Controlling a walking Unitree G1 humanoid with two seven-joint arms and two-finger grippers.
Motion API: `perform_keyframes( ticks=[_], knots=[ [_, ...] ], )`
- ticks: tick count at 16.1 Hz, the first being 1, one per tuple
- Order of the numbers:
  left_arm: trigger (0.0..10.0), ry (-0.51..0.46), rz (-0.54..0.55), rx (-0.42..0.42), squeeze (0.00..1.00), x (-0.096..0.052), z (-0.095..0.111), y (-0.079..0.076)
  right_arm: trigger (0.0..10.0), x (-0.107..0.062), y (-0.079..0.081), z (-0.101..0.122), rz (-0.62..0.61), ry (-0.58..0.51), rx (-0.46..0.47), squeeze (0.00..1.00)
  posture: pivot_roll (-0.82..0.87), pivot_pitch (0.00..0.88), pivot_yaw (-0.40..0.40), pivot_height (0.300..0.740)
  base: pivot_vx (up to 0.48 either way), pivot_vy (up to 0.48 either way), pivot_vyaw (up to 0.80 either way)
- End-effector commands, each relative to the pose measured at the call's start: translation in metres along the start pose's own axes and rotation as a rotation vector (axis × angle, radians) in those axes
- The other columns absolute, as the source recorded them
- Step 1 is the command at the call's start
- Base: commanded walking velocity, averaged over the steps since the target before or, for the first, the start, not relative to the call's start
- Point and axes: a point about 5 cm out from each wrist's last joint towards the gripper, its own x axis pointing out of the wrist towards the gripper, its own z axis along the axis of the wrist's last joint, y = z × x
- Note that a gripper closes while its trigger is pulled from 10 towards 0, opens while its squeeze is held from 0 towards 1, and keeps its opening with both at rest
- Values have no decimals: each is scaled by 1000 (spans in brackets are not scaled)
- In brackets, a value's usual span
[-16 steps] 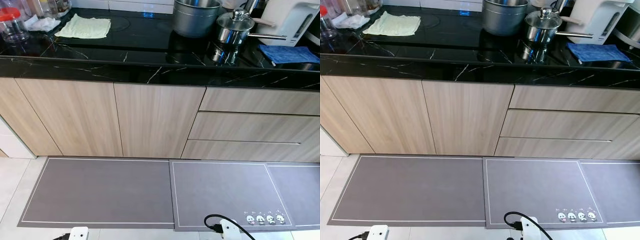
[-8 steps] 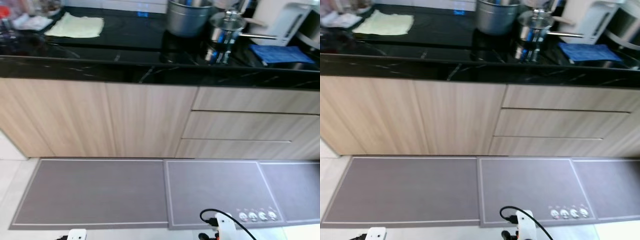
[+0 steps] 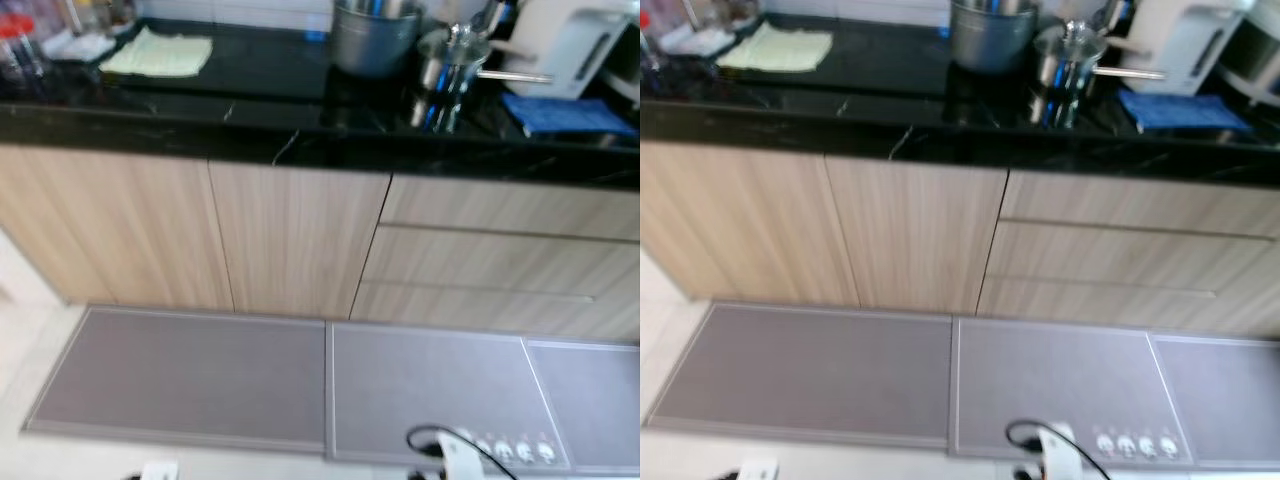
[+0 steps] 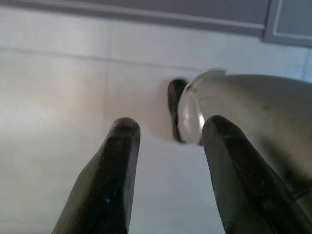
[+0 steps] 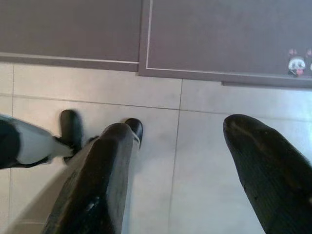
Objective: Kitchen organization
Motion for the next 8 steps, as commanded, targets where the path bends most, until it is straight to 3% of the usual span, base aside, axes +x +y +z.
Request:
perform_keyframes(
  ticks=[1, 8],
  knots=[
    [10000, 31, -5, 14, 0, -1, -7, -1, 10000, 0, -1, 2, -10, -15, 23, 0, 6, 71, -130, 740, 0, -349, 800],
    [10000, 41, -18, 26, 0, -1, -10, -3, 10000, 1, 0, 4, -2, -21, 67, 0, 9, 64, -138, 740, 0, -349, 0]
  ],
)
